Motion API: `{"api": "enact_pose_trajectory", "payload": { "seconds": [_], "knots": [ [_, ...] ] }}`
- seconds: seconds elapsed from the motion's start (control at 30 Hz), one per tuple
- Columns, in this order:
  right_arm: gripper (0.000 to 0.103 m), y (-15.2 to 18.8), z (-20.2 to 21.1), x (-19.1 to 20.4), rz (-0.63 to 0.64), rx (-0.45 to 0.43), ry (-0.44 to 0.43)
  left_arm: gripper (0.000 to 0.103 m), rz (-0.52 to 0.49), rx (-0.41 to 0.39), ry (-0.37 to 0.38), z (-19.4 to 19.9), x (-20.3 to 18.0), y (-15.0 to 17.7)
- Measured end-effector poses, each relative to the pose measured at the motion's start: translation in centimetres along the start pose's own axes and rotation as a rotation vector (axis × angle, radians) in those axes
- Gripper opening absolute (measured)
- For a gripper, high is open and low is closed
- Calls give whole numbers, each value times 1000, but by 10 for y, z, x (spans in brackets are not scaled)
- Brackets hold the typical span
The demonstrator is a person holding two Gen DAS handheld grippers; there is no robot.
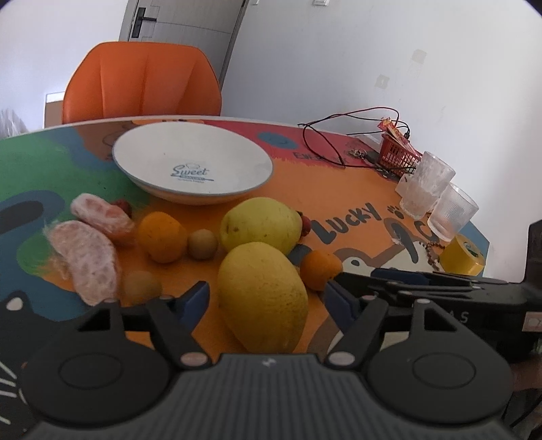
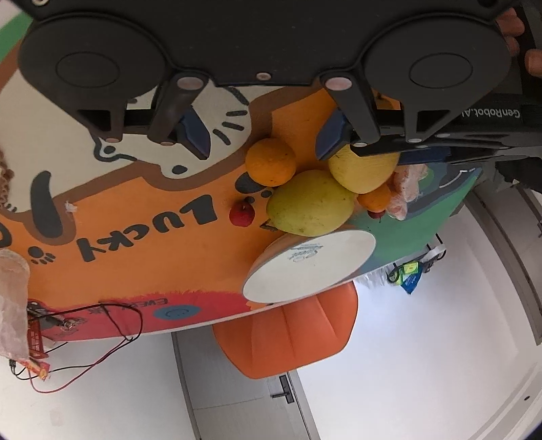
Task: Organize fruits
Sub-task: 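Grasp the yellow pear with the left tool while the right tool grasps an orange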
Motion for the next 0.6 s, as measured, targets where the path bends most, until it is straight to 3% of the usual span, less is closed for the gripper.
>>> {"api": "enact_pose_trajectory", "payload": {
  "seconds": [0.13, 0.23, 0.6],
  "knots": [
    [67, -2, -10, -1, 7, 10, 5, 72, 26, 18, 3, -9, 4, 1],
    [66, -3, -15, -2, 7, 16, 10, 61, 43, 38, 7, -16, 7, 2],
    [65, -8, -28, 9, 33, 25, -2, 60, 66, -13, 27, -1, 15, 3]
  ]
}}
Point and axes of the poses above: each gripper's, at about its wrist camera, not at the fingertips, and z roughly against the way its jaws point, x to its left, y to its underside, the point moved 4 cm from there along -z, roughly the way its jaws point, and after that the axes turned 9 degrees about y, right-handed, at the moved point
